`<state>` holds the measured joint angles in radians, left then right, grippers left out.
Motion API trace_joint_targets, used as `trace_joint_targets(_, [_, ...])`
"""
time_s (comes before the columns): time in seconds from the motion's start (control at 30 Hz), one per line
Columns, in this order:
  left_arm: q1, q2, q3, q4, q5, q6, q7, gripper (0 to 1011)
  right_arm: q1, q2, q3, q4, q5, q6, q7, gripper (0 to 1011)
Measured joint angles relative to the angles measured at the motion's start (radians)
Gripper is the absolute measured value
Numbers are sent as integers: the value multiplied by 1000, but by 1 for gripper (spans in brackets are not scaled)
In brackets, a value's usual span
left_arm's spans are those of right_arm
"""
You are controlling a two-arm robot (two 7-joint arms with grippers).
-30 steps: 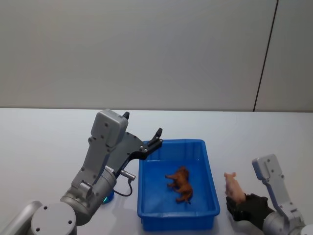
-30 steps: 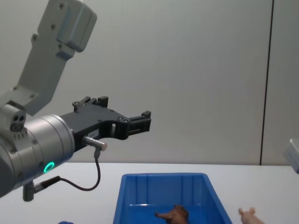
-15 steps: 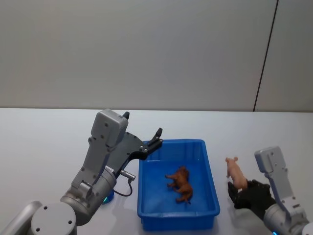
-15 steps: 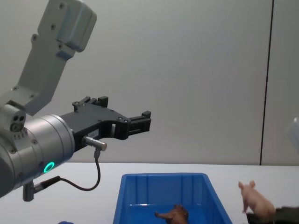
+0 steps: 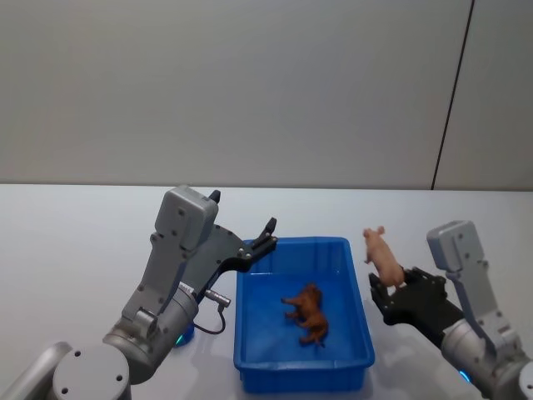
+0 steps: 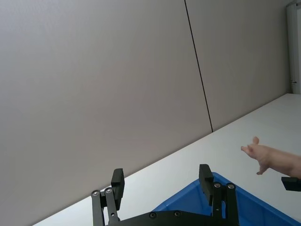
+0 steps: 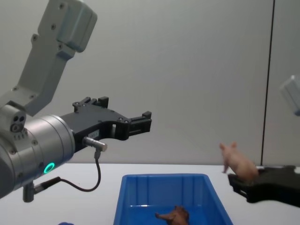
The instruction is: Pick up the two dolls from the table and place them into the box.
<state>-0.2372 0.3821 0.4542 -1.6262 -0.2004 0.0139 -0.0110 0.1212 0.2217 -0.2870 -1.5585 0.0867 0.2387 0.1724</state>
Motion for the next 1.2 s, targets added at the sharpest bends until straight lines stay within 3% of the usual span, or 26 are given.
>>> trace_joint_targets(0.3, [0,0,0,0,0,0,0,1001,40,-25,-23,-9,-26,11,100,386])
trace_joint_targets(0.63, [0,0,0,0,0,0,0,1001,86,-65,-50,27,-49,49,166,693])
trace_joint_targets(0.93, [0,0,0,0,0,0,0,1001,99,-72,-54,38,-54,55,184,964])
trace_joint_targets(1.2, [0,0,0,0,0,0,0,1001,88,-48,-35,23,-34,46,180,1001])
